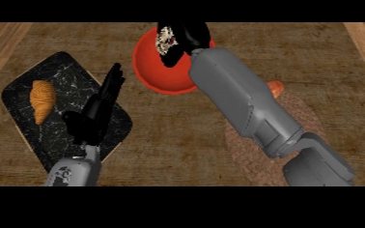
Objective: Pick the cupcake from the placemat and place it in the bowl
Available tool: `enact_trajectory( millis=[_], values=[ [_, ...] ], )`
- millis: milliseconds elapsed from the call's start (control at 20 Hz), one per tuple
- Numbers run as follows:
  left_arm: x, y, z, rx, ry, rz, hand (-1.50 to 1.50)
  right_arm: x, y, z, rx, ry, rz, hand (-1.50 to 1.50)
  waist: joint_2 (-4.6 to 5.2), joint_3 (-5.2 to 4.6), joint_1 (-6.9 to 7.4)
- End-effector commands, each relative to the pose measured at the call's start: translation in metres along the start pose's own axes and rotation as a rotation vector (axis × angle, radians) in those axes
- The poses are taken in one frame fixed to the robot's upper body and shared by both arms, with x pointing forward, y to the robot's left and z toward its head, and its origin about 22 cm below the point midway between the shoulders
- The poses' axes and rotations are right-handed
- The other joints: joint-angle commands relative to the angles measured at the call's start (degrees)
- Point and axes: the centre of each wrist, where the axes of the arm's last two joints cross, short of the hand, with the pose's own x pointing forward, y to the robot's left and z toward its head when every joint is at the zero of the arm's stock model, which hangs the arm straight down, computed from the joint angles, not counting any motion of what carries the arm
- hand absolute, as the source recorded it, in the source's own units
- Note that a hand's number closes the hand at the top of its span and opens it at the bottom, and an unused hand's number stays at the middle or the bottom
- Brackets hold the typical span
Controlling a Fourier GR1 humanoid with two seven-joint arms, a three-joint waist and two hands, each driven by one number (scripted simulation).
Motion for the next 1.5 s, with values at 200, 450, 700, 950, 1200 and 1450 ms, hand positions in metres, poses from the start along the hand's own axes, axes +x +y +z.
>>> enact_trajectory(
  millis=[200,450,700,950,1200,1450],
  values=[
    [0.01,0.001,-0.007,-0.013,-0.014,-0.001,0.0,-0.041,0.014,0.008,0.204,-0.014,-0.166,-1.5,0.32,0.04,1.03],
    [-0.006,0.003,-0.009,0.011,-0.015,-0.009,0.0,-0.05,0.014,0.011,0.075,-0.103,-0.341,-1.5,0.19,0.05,0.18],
    [0.011,0.003,-0.01,0.005,0.01,-0.011,0.0,-0.036,-0.007,-0.002,-0.051,-0.137,-0.474,-1.5,-0.21,0.06,-0.41],
    [-0.009,0.017,0.001,0.028,0.036,-0.002,0.0,-0.052,-0.031,-0.007,-0.048,-0.085,-0.604,-1.5,-0.55,0.03,-1.58],
    [0.012,0.003,-0.01,0.029,-0.001,0.003,0.0,-0.077,-0.044,-0.004,-0.027,-0.039,-0.725,-1.5,-0.72,0.05,-1.95],
    [0.0,0.027,-0.003,0.042,0.023,-0.01,0.0,-0.127,-0.066,0.012,0.039,-0.064,-0.777,-1.5,-0.82,0.05,-2.34]
  ],
)
